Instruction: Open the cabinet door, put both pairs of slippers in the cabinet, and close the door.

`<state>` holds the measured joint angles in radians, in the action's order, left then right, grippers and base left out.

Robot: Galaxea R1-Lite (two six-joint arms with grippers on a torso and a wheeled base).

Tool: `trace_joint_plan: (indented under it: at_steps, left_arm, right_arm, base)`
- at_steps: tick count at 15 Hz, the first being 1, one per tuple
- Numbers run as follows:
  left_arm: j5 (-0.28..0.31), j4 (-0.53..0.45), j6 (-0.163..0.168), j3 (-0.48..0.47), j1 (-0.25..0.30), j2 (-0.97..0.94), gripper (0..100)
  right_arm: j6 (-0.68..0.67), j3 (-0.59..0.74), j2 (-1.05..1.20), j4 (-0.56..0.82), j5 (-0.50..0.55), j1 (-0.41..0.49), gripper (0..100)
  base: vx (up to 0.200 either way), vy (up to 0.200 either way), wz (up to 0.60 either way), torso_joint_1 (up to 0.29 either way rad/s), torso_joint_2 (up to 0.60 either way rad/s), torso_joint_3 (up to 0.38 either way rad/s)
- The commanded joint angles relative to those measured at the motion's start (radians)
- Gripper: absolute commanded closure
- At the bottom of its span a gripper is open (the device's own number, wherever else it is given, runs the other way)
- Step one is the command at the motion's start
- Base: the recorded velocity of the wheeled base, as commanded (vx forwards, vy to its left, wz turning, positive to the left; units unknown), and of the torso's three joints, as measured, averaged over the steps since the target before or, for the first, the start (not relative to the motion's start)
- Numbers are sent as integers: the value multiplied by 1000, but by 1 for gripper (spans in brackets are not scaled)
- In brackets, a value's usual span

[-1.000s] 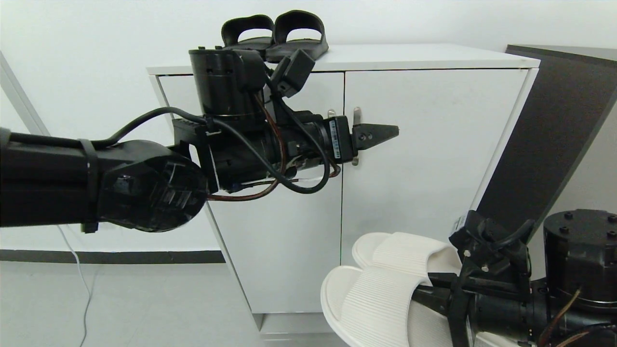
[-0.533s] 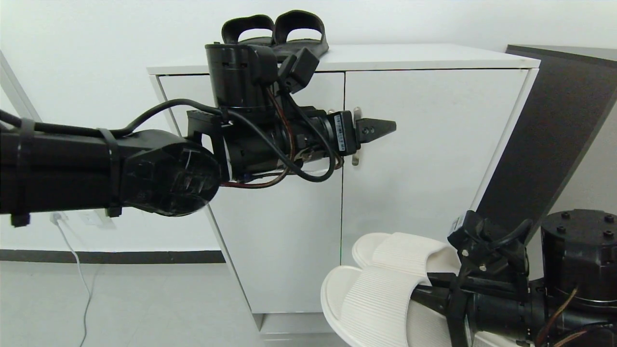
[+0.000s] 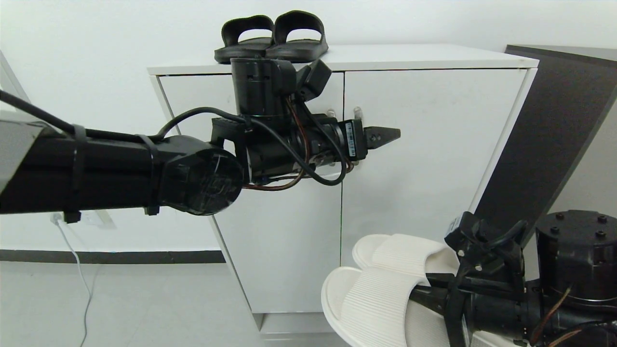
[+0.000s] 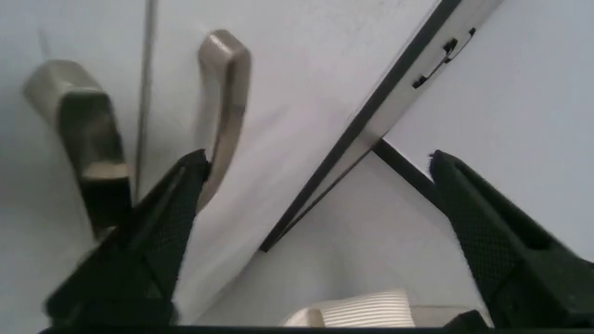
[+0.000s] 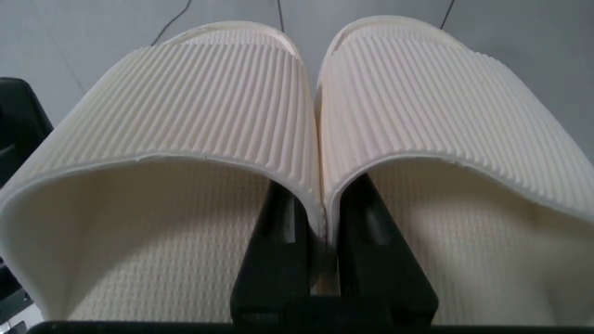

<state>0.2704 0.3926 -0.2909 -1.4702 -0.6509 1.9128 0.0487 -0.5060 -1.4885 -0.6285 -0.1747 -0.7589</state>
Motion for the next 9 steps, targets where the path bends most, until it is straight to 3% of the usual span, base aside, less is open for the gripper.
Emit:
trace_joint_plan:
  at_steps: [1, 4, 9]
  left_arm:
    - [3, 2, -2, 1, -1, -1, 100]
    - [3, 2, -2, 24, -3, -28, 100]
    - [4, 8, -1, 125, -36, -106, 100]
  right_arm:
    - [0, 4, 1, 0, 0, 0, 100]
    - [0, 7, -4, 1, -5, -2, 100]
    - [14, 43, 34, 1, -129, -5, 100]
  base:
    - [0, 0, 0, 0, 0, 0]
    - [0, 0, 0, 0, 0, 0]
    - [0, 0, 0, 0, 0, 0]
